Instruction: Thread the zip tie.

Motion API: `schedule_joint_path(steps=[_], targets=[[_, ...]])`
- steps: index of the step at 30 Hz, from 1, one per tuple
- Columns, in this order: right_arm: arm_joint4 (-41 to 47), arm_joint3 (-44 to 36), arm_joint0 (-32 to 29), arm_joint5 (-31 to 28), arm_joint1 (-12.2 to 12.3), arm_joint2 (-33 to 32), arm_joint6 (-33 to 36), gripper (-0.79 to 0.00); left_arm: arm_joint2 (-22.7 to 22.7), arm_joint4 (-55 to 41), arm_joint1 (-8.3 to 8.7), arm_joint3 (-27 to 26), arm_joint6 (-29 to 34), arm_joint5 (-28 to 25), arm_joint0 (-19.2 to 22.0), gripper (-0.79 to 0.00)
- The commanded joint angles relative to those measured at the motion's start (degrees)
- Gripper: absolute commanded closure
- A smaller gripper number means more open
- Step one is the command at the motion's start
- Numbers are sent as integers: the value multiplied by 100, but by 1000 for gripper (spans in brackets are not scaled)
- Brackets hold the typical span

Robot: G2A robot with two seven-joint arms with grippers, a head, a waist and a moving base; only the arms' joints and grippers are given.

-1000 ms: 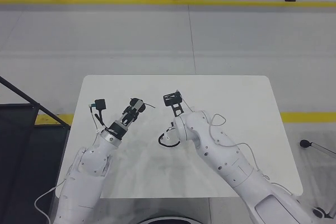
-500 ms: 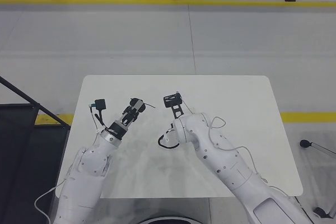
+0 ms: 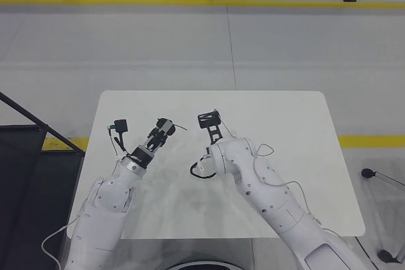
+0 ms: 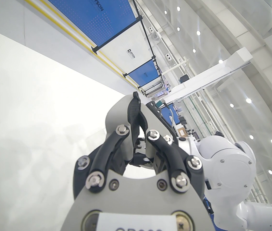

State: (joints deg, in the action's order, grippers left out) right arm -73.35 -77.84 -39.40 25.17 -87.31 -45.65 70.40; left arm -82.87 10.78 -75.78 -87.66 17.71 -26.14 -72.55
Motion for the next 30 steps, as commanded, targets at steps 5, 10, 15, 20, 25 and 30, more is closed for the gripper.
schedule_joint_path(steps=[5,10,15,20,25,30], targets=[[-386,-538,-222,146,47,-286,-220,0,16,3,0,-13,6,27,-12,0],[-604,-1365,-607,-28,149,-744,-442,0,151,-178,11,30,373,-1,94,0],[-351,-2303,-1128,-941,280,-1289,-789,0,242,-658,58,383,1313,-393,401,0],[449,-3059,-1715,-2056,412,-1983,-1126,0,450,-797,102,795,2204,-677,763,0],[1185,-3517,-2149,-2835,521,-2647,-1290,0,667,-970,120,1067,2719,-869,1070,0],[1678,-3786,-2435,-3114,590,-3087,-1322,0,726,-961,125,1107,2770,-812,1158,0]])
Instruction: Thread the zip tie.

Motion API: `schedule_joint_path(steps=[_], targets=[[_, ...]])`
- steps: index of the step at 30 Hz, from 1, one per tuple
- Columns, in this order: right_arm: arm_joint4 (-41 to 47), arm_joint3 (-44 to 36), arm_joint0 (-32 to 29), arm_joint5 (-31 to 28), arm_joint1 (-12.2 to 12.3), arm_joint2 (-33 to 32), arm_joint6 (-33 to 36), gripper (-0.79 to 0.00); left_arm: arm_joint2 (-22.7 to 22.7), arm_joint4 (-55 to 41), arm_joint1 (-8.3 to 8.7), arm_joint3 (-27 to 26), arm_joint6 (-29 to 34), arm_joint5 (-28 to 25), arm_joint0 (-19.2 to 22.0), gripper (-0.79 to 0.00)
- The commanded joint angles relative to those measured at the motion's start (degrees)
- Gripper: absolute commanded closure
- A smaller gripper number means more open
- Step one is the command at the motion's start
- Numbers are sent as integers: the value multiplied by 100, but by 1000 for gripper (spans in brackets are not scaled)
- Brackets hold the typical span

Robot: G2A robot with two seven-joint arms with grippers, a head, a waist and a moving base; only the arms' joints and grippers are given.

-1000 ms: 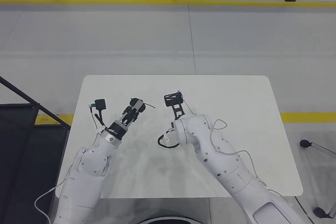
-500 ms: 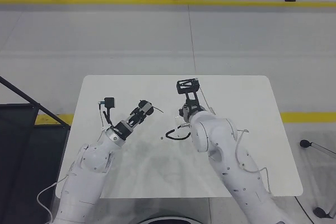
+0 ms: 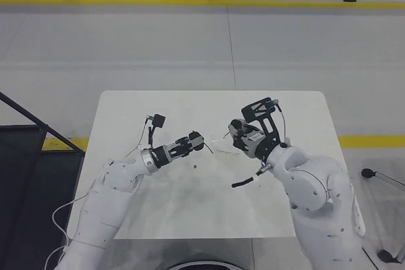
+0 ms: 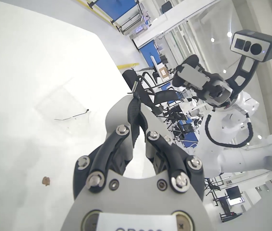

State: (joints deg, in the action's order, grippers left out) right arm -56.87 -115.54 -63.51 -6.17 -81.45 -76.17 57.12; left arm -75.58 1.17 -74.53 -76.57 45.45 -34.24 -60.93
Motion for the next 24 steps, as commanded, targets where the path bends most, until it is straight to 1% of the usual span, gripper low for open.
schedule_joint_path(steps=[1,15,17,21,24], targets=[[29,-16,-24,19,4,-35,5,0,-3,0,0,-3,-4,-2,-4,0],[29,-16,-24,19,4,-35,5,0,-3,0,0,-3,-4,-2,-4,0],[84,4,-100,11,8,-29,-175,0,36,8,4,-44,-5,81,-29,0],[278,-192,-170,-426,55,-207,-530,0,149,-214,28,110,483,75,203,0],[516,-358,-186,-858,106,-427,-619,0,240,-271,54,362,972,-140,505,0]])
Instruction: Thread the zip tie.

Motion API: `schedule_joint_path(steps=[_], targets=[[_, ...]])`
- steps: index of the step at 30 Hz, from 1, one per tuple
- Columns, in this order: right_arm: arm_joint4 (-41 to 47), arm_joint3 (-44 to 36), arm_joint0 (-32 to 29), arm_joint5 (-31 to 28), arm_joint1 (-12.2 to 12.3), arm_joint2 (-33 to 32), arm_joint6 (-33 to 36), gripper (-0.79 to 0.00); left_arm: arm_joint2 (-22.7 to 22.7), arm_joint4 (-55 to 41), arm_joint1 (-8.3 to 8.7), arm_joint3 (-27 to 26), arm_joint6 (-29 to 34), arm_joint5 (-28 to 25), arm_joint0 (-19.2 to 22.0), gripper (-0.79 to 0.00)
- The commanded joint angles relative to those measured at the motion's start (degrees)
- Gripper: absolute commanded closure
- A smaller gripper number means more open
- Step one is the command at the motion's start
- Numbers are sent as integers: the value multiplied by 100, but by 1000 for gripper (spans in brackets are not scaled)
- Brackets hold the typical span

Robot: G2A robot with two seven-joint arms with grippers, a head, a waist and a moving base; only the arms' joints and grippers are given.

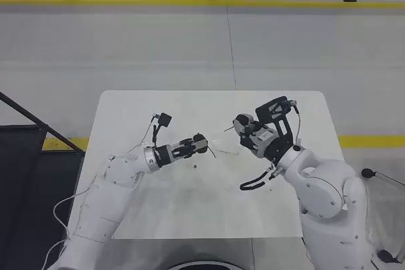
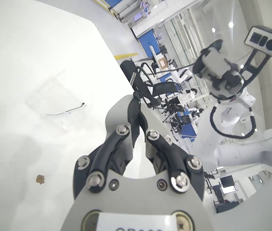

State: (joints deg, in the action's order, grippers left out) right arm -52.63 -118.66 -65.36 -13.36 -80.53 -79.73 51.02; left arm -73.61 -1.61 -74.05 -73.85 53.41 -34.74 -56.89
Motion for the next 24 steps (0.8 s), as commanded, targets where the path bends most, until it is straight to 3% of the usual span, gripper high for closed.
schedule_joint_path(steps=[1,6,10,14,24], targets=[[211,-83,3,-302,32,-127,-8,0,93,-152,4,187,312,-173,184,0],[815,-84,120,-1322,134,-391,89,0,357,-650,19,568,1204,-409,662,0],[1180,-66,274,-1897,220,-489,377,0,678,-1026,60,542,1409,-205,935,0],[1381,-191,363,-2095,302,-520,836,0,833,-1313,104,518,1484,-130,1035,0],[1381,-191,363,-2095,302,-520,836,0,833,-1313,104,518,1484,-130,1035,0]])
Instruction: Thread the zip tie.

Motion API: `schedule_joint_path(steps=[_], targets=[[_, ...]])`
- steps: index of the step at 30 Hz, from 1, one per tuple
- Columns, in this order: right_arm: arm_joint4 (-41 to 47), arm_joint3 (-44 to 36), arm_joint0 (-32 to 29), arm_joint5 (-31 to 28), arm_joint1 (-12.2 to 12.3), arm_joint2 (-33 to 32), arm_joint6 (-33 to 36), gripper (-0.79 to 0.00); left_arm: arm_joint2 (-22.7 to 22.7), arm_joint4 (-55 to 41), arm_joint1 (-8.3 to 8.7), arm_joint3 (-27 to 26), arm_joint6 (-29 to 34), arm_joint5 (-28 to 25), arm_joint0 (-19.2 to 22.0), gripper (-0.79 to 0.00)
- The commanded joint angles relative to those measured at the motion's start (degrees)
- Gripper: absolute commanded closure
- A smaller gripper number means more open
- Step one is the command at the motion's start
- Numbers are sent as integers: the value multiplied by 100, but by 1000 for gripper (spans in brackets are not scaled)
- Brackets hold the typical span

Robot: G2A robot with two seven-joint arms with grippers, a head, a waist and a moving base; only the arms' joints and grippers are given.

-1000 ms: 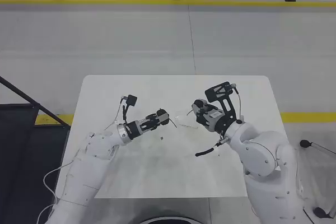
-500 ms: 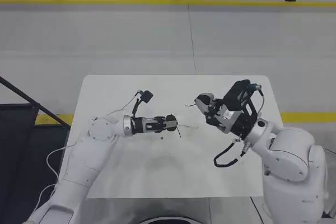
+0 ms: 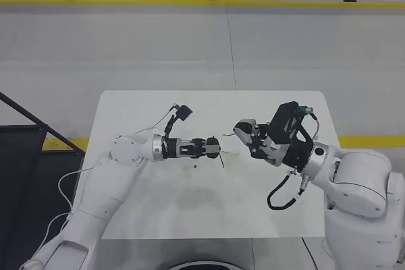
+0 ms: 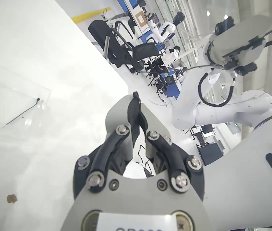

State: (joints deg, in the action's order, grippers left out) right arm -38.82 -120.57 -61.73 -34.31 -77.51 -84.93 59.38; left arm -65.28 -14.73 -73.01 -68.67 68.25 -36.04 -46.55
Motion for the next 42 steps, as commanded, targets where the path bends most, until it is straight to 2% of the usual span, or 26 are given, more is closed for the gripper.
schedule_joint_path(steps=[1,6,15,23,37,42], targets=[[-2,13,-12,23,1,-3,-36,0,25,-92,-6,-48,-76,70,-59,0],[352,275,21,-107,50,2,-402,0,54,-381,18,-144,151,191,-23,0],[1080,513,332,-599,218,55,78,0,221,-423,33,-91,295,297,176,0],[767,512,572,-632,337,310,351,0,282,-446,30,-50,289,329,223,0],[736,747,1080,-509,526,650,550,0,282,-446,30,-50,289,329,223,0],[802,754,1167,-498,596,658,561,0,268,480,80,-423,-267,417,102,0]])
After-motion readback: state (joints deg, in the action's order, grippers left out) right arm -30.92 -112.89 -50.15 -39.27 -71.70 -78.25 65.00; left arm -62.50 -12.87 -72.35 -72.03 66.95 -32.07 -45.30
